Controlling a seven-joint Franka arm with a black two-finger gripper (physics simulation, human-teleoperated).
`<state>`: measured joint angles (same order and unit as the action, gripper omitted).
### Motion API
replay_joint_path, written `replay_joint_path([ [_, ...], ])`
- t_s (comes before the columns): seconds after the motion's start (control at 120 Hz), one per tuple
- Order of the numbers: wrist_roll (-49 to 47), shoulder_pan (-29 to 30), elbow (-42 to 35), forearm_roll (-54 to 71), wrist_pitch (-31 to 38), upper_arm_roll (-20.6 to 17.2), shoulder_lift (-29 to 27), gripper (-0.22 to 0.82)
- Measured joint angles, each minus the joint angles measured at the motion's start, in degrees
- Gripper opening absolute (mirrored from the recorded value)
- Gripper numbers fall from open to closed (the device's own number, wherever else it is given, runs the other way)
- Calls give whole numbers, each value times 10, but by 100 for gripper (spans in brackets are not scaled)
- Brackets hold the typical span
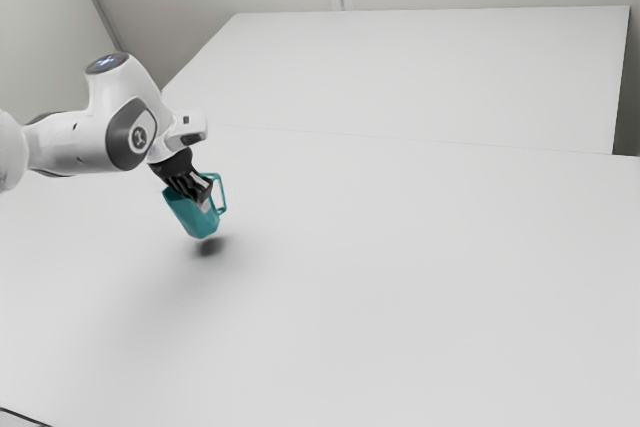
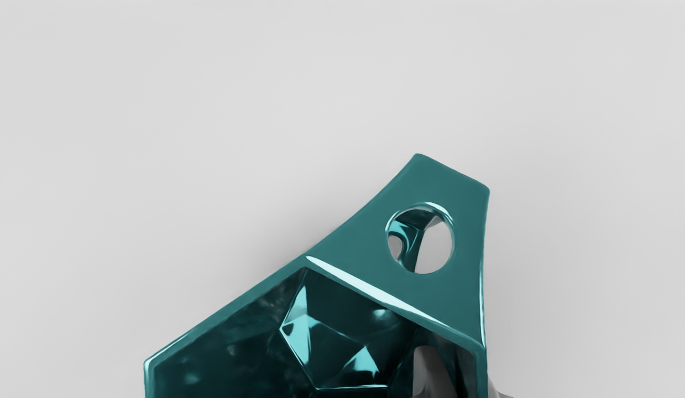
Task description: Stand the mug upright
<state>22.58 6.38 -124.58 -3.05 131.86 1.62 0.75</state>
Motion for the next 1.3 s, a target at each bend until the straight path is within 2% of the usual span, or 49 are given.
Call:
replay_joint_path([
  [0.142,-33,-12,11,-2,9,-5,26,-18],
  [0.25,-53,11,18,-2,15,-7,45,-18],
  [0.667,-104,11,20,-3,36,-8,76,-18],
  [0.7,-106,12,21,-4,37,-11,77,-14],
  [0.858,-114,8,24,-7,39,-16,71,21],
  [0.958,-118,-1,25,-7,34,-16,40,36],
  [1.133,-123,-12,121,-2,-49,-16,22,50],
  [1.3,-120,-19,279,4,-167,-16,53,55],
])
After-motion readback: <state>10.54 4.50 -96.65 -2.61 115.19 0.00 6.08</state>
